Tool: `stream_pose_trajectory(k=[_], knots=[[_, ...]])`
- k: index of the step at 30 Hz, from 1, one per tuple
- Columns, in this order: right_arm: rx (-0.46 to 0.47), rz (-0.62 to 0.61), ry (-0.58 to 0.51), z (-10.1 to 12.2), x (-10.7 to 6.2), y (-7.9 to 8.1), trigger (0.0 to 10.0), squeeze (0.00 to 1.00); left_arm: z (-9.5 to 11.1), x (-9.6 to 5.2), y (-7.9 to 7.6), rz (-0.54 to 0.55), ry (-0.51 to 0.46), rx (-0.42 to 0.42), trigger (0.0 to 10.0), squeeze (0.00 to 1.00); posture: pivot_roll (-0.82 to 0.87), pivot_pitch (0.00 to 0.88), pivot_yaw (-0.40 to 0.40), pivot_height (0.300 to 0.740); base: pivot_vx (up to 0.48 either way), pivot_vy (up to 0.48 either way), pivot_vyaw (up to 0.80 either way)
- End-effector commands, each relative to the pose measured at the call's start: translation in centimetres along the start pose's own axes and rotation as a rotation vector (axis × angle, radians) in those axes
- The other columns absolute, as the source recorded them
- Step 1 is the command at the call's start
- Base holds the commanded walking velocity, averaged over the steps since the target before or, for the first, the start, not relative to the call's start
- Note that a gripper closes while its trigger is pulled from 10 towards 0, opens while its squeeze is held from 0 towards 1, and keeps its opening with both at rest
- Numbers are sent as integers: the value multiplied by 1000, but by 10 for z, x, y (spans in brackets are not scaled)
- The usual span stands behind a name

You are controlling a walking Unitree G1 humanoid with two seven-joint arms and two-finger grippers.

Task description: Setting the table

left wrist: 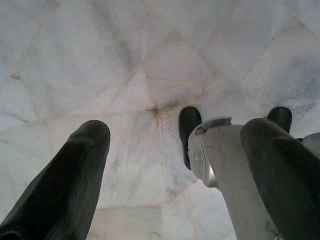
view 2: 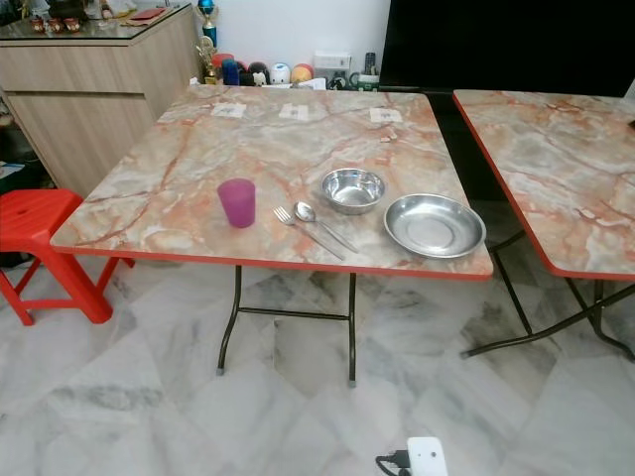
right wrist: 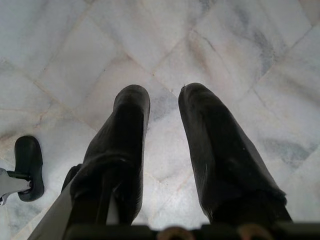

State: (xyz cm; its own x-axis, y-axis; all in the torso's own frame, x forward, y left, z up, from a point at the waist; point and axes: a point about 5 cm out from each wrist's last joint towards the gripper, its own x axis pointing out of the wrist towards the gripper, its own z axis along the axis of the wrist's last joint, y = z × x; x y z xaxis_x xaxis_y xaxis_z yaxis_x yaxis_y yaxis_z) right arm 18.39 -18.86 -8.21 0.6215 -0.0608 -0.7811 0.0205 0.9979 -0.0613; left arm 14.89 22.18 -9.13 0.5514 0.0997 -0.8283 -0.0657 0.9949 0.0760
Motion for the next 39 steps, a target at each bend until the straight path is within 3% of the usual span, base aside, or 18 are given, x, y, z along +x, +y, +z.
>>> stream_pose_trajectory(k=[1,28,39], knots=[[263,1,36,15,5,-8,10000,0,19,3,14,31,-14,-158,10000,0,55,0,-31,740,0,0,0],[270,-9,36,15,5,-9,10000,0,16,3,11,16,-8,-141,10000,0,56,0,-35,740,0,0,0],[252,-7,42,15,5,-9,10000,0,13,3,12,22,3,-140,10000,0,56,0,-35,740,90,0,-447]])
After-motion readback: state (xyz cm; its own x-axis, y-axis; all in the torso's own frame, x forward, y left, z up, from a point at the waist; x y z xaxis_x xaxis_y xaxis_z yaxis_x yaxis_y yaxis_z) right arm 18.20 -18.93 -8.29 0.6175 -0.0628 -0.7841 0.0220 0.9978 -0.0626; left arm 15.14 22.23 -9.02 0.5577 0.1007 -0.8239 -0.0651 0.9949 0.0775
